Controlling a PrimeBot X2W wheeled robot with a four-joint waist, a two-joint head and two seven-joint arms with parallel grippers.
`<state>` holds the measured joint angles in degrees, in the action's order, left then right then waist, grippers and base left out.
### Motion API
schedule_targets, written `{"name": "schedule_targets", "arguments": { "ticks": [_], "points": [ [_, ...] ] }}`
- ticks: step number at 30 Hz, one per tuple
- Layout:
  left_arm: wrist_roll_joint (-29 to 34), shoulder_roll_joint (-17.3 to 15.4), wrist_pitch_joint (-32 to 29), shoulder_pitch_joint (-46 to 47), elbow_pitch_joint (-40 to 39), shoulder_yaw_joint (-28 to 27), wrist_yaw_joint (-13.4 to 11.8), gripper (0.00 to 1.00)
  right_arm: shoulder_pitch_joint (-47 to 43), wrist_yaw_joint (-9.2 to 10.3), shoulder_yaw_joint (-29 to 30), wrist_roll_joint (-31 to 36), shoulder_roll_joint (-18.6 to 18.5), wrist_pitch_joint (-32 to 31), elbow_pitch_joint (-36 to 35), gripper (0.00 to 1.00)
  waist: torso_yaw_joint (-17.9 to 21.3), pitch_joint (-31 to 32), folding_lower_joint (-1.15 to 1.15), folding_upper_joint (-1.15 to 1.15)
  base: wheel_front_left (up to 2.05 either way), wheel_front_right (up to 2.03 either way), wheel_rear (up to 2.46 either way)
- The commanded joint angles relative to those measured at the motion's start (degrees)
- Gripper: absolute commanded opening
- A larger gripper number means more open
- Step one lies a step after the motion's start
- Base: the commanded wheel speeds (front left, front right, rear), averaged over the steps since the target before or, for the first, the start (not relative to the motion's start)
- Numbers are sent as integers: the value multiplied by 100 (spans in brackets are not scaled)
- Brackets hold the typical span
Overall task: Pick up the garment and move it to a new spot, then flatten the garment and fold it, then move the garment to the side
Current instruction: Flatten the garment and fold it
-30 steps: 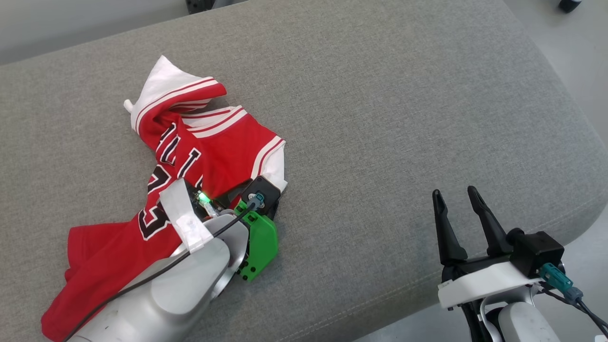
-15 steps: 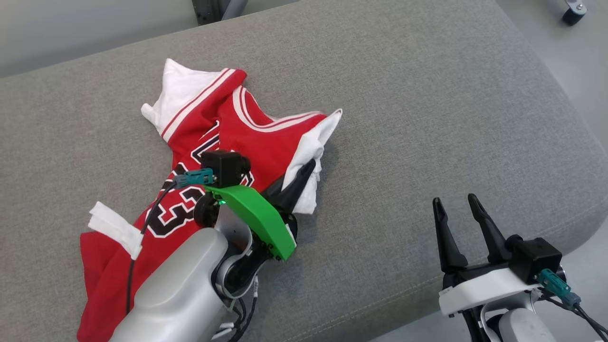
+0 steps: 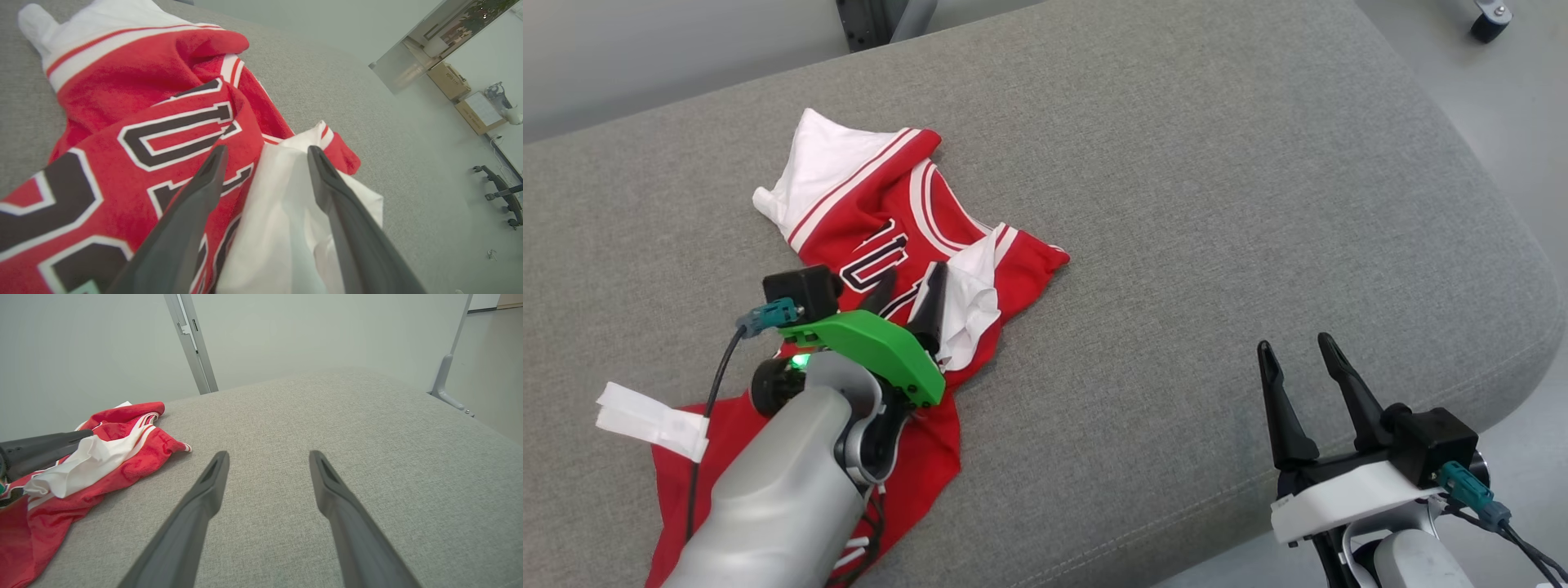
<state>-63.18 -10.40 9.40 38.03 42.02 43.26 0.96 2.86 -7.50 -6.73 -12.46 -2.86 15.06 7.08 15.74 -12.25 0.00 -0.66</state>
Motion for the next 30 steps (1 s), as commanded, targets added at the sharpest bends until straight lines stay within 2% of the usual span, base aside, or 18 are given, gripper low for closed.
{"name": "schedule_targets", "arguments": {
  "ticks": [1, 5, 7, 13, 16, 17, 21, 30],
  "points": [
    [112, -49, 98, 91, 108, -1, -67, 100, -31, 2, 12, 29, -6, 18, -13, 100, 12, -15, 0, 66, 0, 0, 0],
    [465, -123, 399, 365, 467, 0, -362, 100, -51, 2, 43, 8, -7, 18, -31, 100, 4, -35, 0, 66, 0, 0, 0],
    [734, -183, 484, 472, 507, 120, -429, 100, -55, 2, 49, -12, -6, 18, -34, 100, -8, -39, 0, 66, 0, 0, 0],
    [1542, -214, 328, 519, 85, 941, -94, 100, -102, 2, 107, 14, -6, 18, -41, 100, -132, -34, 0, 66, 0, 0, 0],
    [1807, -235, 12, 472, -212, 1325, -129, 100, -84, 2, 85, 8, -6, 18, -36, 100, -174, -34, 0, 66, 0, 0, 0],
    [2012, -318, -264, 476, -391, 1556, -237, 100, -68, 2, 66, -2, -7, 19, -41, 100, -185, -37, 0, 66, 0, 0, 0],
    [2368, -514, -672, 541, -792, 1871, -634, 100, -55, 2, 50, -17, -8, 18, -48, 100, -173, -44, 0, 66, 0, 0, 0],
    [2698, -980, -1448, 364, -1850, 2254, -1111, 100, -64, 2, 76, -48, -7, 18, -49, 100, -148, -95, 0, 66, 0, 0, 0]
  ]
}}
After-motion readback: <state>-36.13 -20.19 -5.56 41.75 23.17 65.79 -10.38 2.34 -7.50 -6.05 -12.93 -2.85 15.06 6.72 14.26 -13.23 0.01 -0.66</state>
